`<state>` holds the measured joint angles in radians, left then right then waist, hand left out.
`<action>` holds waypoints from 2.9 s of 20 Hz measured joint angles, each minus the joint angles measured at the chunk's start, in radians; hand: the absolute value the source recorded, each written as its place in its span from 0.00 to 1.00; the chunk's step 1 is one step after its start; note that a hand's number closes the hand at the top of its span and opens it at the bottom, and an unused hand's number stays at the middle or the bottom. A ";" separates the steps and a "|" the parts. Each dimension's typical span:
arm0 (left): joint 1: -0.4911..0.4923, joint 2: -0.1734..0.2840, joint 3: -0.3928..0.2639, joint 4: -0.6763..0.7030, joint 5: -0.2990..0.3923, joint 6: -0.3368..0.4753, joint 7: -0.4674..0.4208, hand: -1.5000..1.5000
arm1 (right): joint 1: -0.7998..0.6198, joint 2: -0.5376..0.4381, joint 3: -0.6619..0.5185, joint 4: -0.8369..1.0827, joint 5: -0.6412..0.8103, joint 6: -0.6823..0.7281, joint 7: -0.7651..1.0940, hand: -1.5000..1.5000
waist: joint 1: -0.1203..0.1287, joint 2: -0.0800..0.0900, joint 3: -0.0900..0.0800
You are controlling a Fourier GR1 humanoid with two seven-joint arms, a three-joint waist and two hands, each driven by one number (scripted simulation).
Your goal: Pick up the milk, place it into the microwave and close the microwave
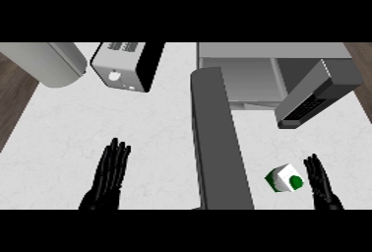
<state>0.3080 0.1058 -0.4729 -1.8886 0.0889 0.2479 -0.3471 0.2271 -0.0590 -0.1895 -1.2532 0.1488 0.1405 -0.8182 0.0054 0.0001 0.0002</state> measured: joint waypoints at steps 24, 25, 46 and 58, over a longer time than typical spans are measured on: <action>0.145 0.119 0.134 -0.038 0.122 -0.164 -0.111 0.00 | -0.518 -0.112 -0.176 0.773 0.025 -0.257 -0.205 1.00 | 0.011 0.000 -0.003; 0.144 0.120 0.138 -0.035 0.127 -0.170 -0.113 0.00 | -0.544 -0.107 -0.177 0.796 0.031 -0.281 -0.201 1.00 | 0.011 0.001 -0.002; 0.153 0.142 0.259 0.019 0.205 -0.267 -0.137 0.00 | -0.627 0.024 -0.087 0.736 0.016 -0.245 -0.217 1.00 | -0.001 -0.001 0.000; 0.173 0.141 0.303 0.008 0.223 -0.315 -0.115 0.00 | -0.682 0.049 0.024 0.545 -0.011 -0.454 -0.007 1.00 | 0.001 -0.001 0.000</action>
<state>0.4814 0.2465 -0.1698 -1.8806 0.3115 -0.0672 -0.4622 -0.4553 -0.0104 -0.1660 -0.7080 0.1379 -0.3133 -0.8248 0.0063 -0.0012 -0.0002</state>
